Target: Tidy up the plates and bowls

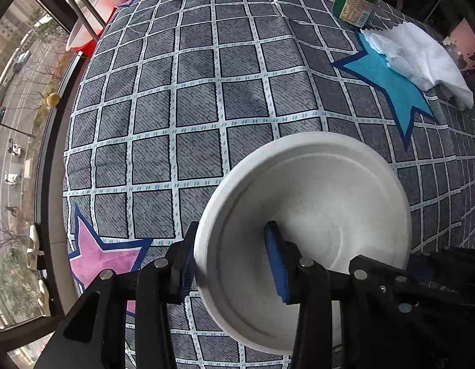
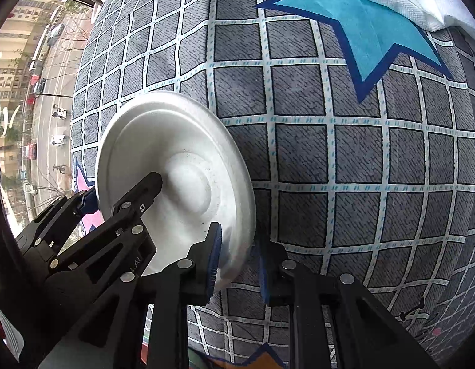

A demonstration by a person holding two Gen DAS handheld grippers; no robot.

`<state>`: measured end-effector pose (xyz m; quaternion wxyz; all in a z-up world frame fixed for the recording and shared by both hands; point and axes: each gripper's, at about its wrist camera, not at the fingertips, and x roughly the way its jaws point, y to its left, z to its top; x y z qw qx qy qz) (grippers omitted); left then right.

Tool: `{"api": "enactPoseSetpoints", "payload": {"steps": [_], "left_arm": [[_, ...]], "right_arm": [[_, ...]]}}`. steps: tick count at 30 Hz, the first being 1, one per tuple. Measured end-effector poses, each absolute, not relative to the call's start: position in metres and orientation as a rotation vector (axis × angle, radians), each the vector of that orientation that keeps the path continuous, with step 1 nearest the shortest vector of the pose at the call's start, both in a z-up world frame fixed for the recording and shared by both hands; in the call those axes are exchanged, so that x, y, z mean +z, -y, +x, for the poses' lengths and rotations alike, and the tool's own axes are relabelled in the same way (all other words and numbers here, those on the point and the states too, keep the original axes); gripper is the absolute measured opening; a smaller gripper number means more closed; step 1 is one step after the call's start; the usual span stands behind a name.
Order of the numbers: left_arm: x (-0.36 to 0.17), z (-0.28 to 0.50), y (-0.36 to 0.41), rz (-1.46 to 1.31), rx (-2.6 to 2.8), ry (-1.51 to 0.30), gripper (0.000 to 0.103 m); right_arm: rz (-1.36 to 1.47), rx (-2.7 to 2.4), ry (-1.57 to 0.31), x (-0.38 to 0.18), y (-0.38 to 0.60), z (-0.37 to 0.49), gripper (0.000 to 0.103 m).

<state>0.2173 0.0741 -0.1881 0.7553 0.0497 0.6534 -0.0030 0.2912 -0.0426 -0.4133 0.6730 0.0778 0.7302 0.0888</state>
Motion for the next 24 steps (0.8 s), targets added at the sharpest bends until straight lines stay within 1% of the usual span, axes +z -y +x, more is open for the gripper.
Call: {"api": "enactPoseSetpoints", "payload": {"steps": [2,5,7,8,9,10,12,14,24], "left_arm": [[-0.188,0.222,-0.069,0.113,0.01,-1.416,0.064],[-0.188,0.226,-0.068,0.073,0.016,-1.413,0.07],[-0.19,0.228,-0.072,0.036,0.01,-1.416,0.067],[-0.191,0.226,-0.076,0.021,0.001,-1.415,0.059],[-0.191,0.225,-0.076,0.021,-0.007,-1.414,0.054],[-0.191,0.223,-0.076,0.041,0.005,-1.415,0.053],[-0.189,0.216,-0.063,0.051,-0.006,-1.428,0.046],[-0.188,0.207,-0.044,0.057,-0.026,-1.446,0.042],[-0.191,0.158,0.045,0.15,-0.141,-1.481,0.04]], "right_arm": [[0.194,0.178,-1.632,-0.411,0.054,0.297,0.022],[0.237,0.193,-1.63,-0.411,0.064,0.302,0.022],[0.269,0.206,-1.616,-0.411,0.066,0.305,0.022],[0.261,0.213,-1.613,-0.41,0.066,0.307,0.022],[0.242,0.224,-1.613,-0.409,0.064,0.309,0.022],[0.225,0.233,-1.612,-0.408,0.061,0.309,0.022],[0.198,0.243,-1.63,-0.41,0.059,0.309,0.015],[0.178,0.235,-1.654,-0.412,0.056,0.299,0.014],[0.221,0.146,-1.724,-0.409,0.128,0.248,0.014]]}}
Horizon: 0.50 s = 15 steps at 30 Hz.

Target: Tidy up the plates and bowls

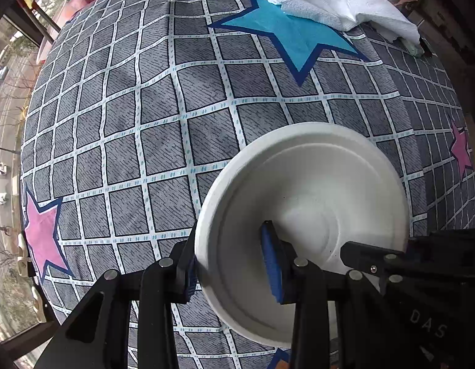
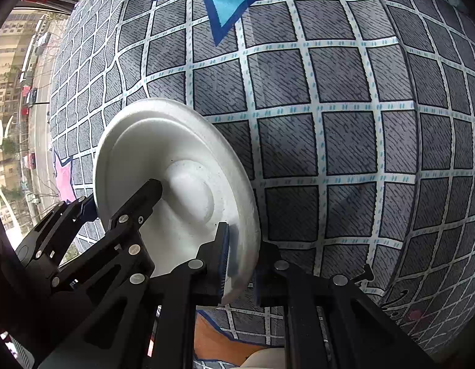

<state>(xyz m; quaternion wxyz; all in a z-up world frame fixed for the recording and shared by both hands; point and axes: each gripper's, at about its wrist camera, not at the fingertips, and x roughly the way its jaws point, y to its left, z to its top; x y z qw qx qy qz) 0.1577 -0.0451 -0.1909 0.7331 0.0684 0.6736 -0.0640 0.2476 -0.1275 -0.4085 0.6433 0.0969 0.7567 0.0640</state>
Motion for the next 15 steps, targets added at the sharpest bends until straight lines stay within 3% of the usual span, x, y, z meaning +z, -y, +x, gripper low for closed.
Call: {"api": "enactPoseSetpoints", "payload": {"steps": [6,15], "left_arm": [[-0.185,0.133,0.092,0.142,-0.182,-1.51,0.04],[-0.136,0.105,0.142,0.167,-0.19,-1.454,0.04]], "right_arm": [[0.207,0.095,-1.717,-0.399,0.156,0.221,0.014],[0.227,0.082,-1.65,-0.348,0.212,0.22,0.015]]}}
